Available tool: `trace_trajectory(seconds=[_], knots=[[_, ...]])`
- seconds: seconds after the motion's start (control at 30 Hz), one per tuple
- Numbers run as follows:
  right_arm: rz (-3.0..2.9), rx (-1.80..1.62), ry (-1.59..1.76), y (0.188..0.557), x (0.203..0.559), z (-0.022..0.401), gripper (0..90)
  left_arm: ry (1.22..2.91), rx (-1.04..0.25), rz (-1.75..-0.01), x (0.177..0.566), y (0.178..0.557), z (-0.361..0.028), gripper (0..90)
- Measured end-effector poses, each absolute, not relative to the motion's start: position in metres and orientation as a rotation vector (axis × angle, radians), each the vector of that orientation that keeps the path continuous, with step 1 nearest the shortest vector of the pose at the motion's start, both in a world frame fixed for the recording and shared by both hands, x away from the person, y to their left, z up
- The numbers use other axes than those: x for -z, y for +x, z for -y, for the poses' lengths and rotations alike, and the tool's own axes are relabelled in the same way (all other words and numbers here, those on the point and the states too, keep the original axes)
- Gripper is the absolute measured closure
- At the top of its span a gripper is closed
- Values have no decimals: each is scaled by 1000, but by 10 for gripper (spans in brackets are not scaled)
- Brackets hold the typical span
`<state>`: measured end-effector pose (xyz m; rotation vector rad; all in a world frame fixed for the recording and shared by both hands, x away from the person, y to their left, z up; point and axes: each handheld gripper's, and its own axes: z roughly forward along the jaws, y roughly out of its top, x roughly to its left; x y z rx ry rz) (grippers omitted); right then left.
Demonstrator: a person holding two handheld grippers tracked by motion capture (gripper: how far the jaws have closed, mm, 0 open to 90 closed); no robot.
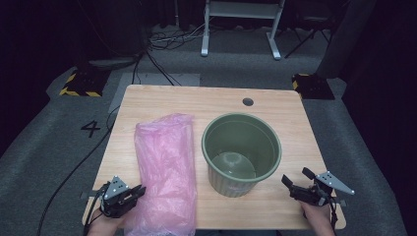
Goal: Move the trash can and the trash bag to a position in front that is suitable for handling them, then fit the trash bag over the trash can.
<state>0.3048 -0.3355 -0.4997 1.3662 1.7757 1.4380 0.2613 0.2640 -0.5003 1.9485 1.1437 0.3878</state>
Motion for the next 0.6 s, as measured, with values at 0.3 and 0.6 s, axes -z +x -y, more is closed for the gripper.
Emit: trace_trajectory(seconds=[0.3, 0.6], knots=[[-1788, -1467, 1352, 304, 500, 338, 0, 1810, -354, -1284, 495, 260, -275, 149], [-1750, -1476, 1365, 303, 500, 343, 0, 1731, -363, -1346, 488, 267, -284, 121]])
